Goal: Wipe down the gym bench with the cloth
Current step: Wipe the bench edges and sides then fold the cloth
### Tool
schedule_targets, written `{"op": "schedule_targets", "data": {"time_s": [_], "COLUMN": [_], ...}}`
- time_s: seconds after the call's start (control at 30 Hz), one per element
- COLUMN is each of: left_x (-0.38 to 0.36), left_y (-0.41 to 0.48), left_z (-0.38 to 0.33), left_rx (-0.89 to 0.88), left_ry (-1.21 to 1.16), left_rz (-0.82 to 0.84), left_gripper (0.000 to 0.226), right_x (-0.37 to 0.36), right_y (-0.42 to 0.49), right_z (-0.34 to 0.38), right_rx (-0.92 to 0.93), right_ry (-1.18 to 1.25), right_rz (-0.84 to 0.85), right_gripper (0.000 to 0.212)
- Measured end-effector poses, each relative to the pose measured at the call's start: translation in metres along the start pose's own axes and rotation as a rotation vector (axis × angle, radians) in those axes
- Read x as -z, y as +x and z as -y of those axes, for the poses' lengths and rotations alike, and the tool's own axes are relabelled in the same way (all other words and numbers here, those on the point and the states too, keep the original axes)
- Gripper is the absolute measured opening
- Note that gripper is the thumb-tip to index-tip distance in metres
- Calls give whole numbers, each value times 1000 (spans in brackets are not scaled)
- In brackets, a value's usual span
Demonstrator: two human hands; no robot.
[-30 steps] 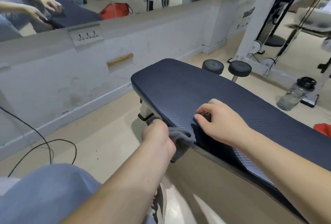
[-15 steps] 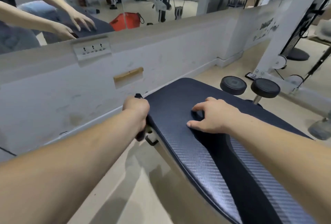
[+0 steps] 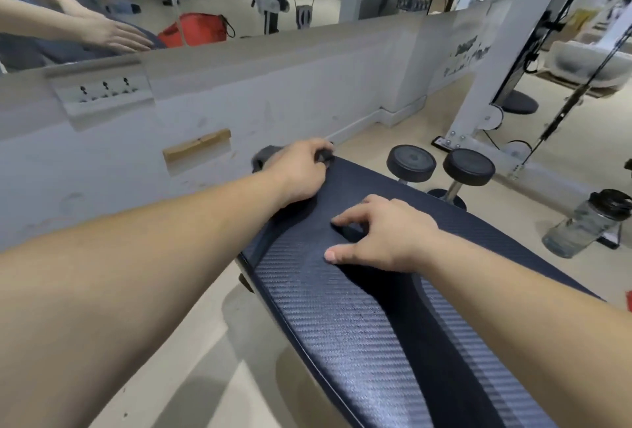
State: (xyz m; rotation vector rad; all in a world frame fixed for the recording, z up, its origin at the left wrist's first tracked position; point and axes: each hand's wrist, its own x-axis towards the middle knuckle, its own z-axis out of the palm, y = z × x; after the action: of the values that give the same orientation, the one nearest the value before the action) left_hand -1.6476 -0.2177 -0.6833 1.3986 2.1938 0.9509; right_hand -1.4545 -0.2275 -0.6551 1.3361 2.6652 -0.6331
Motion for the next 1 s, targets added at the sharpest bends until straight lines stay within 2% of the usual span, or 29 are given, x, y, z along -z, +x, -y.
{"op": "schedule_targets", "data": {"time_s": [0.07, 0.1, 0.13, 0.2, 0.3, 0.4, 0.47, 0.53, 0.67, 0.73, 0.83, 0.87, 0.97, 1.0], "left_x": [-16, -25, -33, -42, -41, -52, -59, -63, -71, -73, -88, -96, -127, -139], "left_y": [-34, -52, -67, -79, -98, -155, -203, -234, -252, -255, -263, -265, -269, -268], "left_z": [-18, -28, -37, -46, -61, -103, -134, -161, -198, -222, -257, -269, -307, -322], "left_rx": [-140, -198, -226, -213, -94, -187, -229, -184, -30, 111, 253, 290, 395, 416], "left_ry": [16, 65, 148, 302, 423, 410, 236, 2, -343, -551, -734, -772, -842, -847], "left_rz": [131, 217, 277, 265, 207, 371, 582, 712, 638, 653, 678, 698, 762, 780], "left_gripper": [39, 44, 48, 50, 33, 21, 27, 35, 33, 33, 32, 30, 34, 36], "right_x": [6, 9, 13, 17, 25, 36, 43, 46, 48, 46, 39, 38, 45, 52], "right_y": [-8, -15, -28, -60, -112, -162, -195, -223, -271, -294, -321, -327, -340, -344], "right_z": [-16, -25, -32, -42, -49, -58, -66, -79, -118, -145, -188, -202, -243, -256], "right_rx": [-27, -44, -59, -75, -105, -157, -184, -232, -329, -397, -425, -413, -285, -240], "right_ry": [339, 421, 403, 385, 471, 463, 493, 526, 671, 844, 1127, 1215, 1367, 1379], "right_rz": [-101, -180, -241, -321, -351, -329, -358, -411, -512, -503, -332, -264, -132, -111], "right_gripper": [32, 16, 12, 16, 19, 20, 19, 19, 20, 39, 94, 97, 60, 61]}}
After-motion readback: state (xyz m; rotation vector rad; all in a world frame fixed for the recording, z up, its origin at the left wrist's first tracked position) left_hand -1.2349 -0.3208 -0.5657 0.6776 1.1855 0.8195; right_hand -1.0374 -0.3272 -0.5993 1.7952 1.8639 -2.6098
